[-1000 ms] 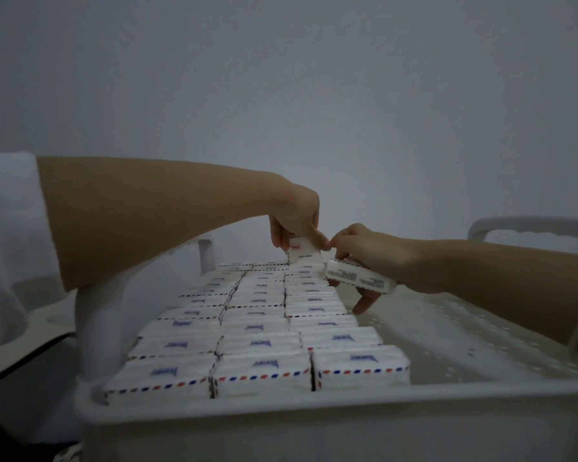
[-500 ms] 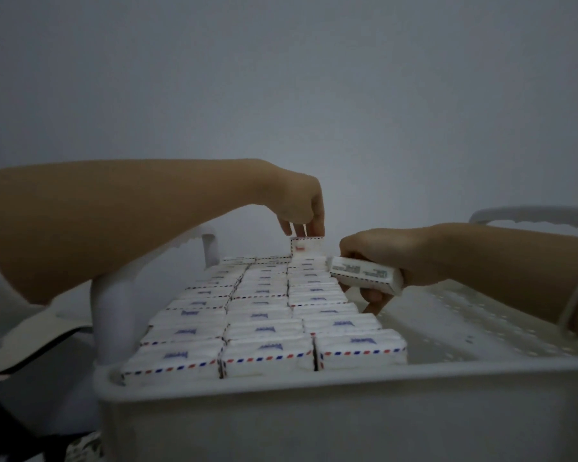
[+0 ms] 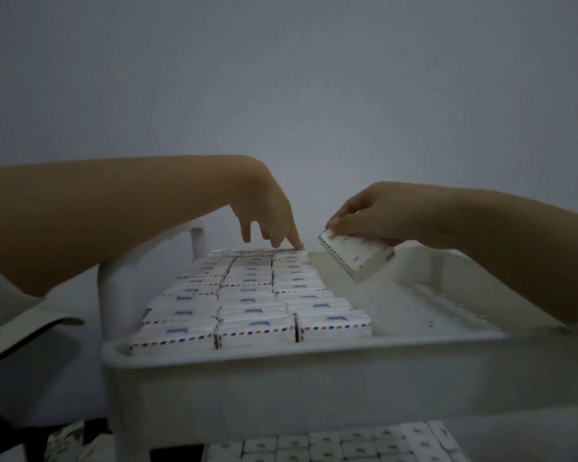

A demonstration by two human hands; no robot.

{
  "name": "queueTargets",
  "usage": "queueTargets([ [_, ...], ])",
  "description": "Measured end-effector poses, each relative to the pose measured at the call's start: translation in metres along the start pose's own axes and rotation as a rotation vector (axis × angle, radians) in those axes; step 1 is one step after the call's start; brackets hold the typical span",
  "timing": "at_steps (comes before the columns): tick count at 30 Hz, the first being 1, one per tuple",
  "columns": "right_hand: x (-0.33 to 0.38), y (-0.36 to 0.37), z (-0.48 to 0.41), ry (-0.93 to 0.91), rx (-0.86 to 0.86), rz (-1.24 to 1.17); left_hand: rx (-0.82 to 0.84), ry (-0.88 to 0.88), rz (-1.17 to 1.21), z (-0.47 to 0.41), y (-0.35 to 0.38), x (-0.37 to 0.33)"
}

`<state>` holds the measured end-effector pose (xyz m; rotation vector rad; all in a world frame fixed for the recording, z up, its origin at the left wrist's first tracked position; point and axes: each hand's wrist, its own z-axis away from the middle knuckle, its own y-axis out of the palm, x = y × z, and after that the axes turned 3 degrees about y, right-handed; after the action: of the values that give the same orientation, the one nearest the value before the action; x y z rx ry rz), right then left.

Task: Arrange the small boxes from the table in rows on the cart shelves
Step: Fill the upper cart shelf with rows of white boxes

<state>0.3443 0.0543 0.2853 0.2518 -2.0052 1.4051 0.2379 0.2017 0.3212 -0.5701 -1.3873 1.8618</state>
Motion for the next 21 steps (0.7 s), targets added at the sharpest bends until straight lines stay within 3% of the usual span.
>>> queueTargets([
  [5, -0.01, -0.013, 0.055, 0.043, 0.049, -0.154, -0.087, 0.087, -0.032, 0.012, 0.001, -0.018],
  [8, -0.016, -0.013, 0.083, 0.031, 0.072, -0.238, -0.019, 0.016, -0.161, 0.002, 0.026, -0.031],
  [12, -0.014, -0.008, 0.107, -0.065, 0.095, -0.159, -0.004, -0.09, -0.189, -0.015, 0.048, -0.027],
  [21, -0.027, 0.002, 0.131, -0.154, 0.086, 0.021, -0.164, -0.08, 0.028, -0.007, 0.065, -0.025],
])
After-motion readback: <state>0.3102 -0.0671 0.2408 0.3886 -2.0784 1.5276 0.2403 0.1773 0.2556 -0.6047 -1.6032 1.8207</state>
